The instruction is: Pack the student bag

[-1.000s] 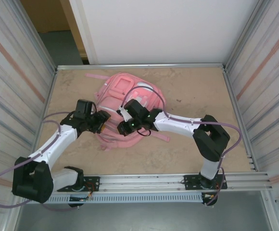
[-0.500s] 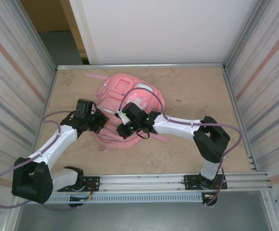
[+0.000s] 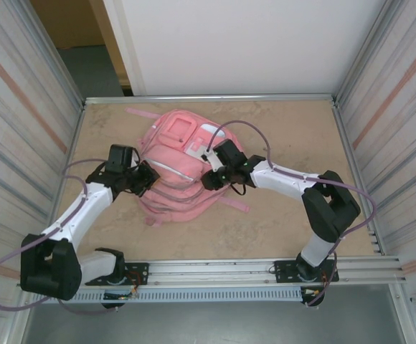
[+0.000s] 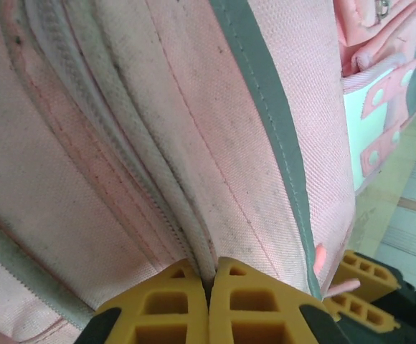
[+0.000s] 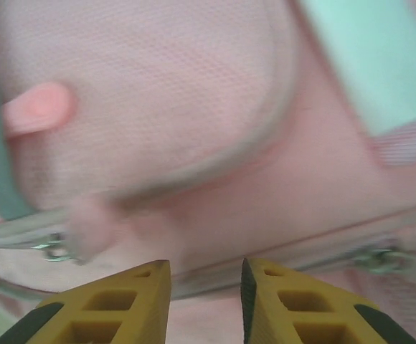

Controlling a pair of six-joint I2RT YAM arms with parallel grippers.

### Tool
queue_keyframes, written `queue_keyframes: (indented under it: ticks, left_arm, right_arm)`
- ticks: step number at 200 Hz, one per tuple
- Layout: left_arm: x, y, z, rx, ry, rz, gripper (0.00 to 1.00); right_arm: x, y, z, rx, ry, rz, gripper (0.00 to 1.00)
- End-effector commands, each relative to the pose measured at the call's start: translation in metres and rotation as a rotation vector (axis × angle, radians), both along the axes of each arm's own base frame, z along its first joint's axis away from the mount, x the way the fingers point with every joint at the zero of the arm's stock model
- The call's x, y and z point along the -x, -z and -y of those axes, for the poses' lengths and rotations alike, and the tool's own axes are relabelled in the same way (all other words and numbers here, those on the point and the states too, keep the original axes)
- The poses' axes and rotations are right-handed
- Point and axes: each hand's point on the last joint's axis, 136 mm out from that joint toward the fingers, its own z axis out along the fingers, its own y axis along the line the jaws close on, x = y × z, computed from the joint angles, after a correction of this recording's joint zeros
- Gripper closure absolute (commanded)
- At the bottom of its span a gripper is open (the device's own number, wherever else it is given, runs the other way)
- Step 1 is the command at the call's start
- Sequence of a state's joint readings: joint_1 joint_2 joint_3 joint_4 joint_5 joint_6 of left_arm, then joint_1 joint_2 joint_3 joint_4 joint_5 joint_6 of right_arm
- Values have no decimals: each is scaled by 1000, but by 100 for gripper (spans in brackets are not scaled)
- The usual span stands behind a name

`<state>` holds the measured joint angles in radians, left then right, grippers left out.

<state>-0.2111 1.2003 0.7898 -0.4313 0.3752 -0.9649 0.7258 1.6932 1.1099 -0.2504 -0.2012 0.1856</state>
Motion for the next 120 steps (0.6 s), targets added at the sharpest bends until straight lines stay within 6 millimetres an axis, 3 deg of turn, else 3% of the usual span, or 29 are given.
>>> queue_keyframes:
  ticks: [1,21,51,81,93,103,113,117,120]
  left_arm:
    - [-1,-4,11,34,95,13,100]
    - [1,-10,16,71,98,27,100]
    - [9,-17,27,79,121,42,100]
    - [20,-11,63,94,130,19,100]
    - [21,-16,82,94,141,55,100]
    - [20,-25,97,106,172,79,91]
    - [21,-36,110,127,220,87,73]
    - [21,-40,114,137,239,90,67]
    - [21,-43,118,143,256,92,64]
  right_arm:
    - [-17,-14,8,16,25,65,73]
    - [-25,-12,21,13,84,54,72]
    - [-28,-24,52,-32,175,31,61]
    - [-32,-51,103,-16,349,126,47]
    - [-32,-65,127,-14,427,176,37]
    - [-28,-77,144,-46,473,211,32]
    - [-25,-89,164,-83,546,262,27]
    - [-24,-95,172,-98,575,288,15]
    - [-23,-99,179,-106,599,308,12]
